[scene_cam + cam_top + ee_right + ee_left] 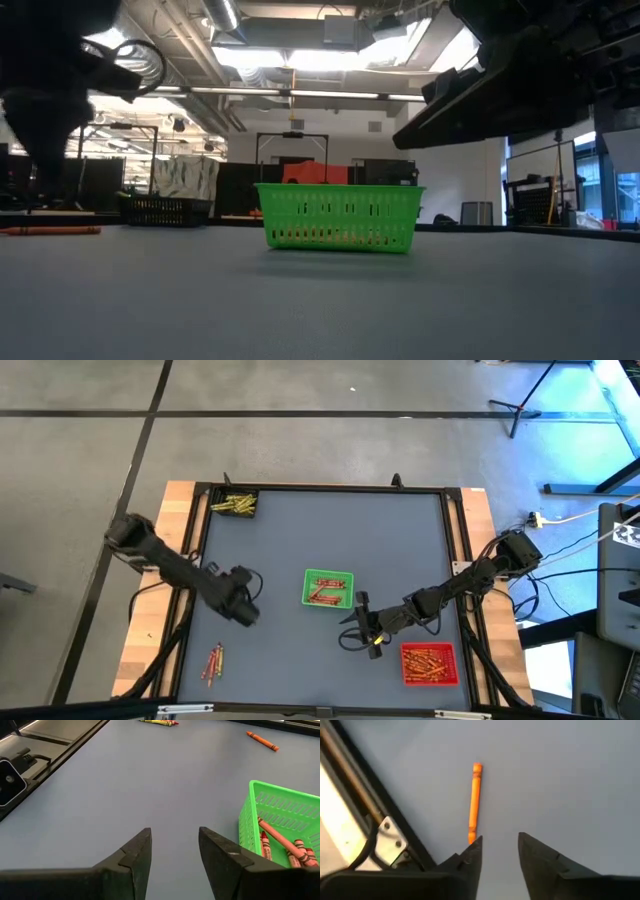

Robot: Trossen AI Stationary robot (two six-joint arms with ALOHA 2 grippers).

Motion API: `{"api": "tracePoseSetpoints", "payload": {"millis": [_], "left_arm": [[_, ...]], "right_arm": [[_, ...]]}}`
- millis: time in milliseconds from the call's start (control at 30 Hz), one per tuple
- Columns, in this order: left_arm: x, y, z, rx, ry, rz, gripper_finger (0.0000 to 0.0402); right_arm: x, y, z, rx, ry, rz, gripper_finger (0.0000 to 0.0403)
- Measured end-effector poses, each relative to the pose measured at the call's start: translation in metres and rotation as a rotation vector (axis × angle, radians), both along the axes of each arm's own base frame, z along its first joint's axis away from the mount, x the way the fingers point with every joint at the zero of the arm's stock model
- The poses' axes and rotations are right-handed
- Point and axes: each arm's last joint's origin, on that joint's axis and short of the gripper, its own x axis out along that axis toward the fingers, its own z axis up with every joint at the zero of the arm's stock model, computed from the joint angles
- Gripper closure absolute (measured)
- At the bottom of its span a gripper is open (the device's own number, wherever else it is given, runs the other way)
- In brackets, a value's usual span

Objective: Sort crayons
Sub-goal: Put the orange crayon into the red bin

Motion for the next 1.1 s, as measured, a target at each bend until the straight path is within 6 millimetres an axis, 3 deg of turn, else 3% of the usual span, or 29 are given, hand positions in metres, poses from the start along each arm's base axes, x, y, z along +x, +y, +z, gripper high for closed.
{"api": "tracePoseSetpoints", "payload": {"millis": [167,300,467,633,833,1100], "left_arm": [[-0.008,0.035,0.003,-0.112,-0.08,0.029,0.0266],[-0.016,0.058,-0.011,-0.233,-0.085,0.035,0.0264],[-0.028,0.078,-0.03,-0.26,-0.017,0.042,0.0264],[-0.034,0.086,-0.049,-0.319,-0.039,0.019,0.0264],[-0.037,0.09,-0.055,-0.334,-0.039,0.0,0.0269],[-0.035,0.09,-0.056,-0.344,-0.056,-0.027,0.0354]], "right_arm": [[0.0,0.0,0.0,0.005,0.003,-0.003,0.0243],[0.0,0.0,0.0,0.005,0.003,-0.003,0.0243],[0.0,0.0,0.0,0.004,0.004,-0.003,0.0243],[0.0,0.0,0.0,-0.001,0.002,0.0,0.0243],[0.0,0.0,0.0,0.0,-0.005,0.001,0.0243],[0.0,-0.001,0.0,-0.024,-0.005,-0.008,0.0243]]}}
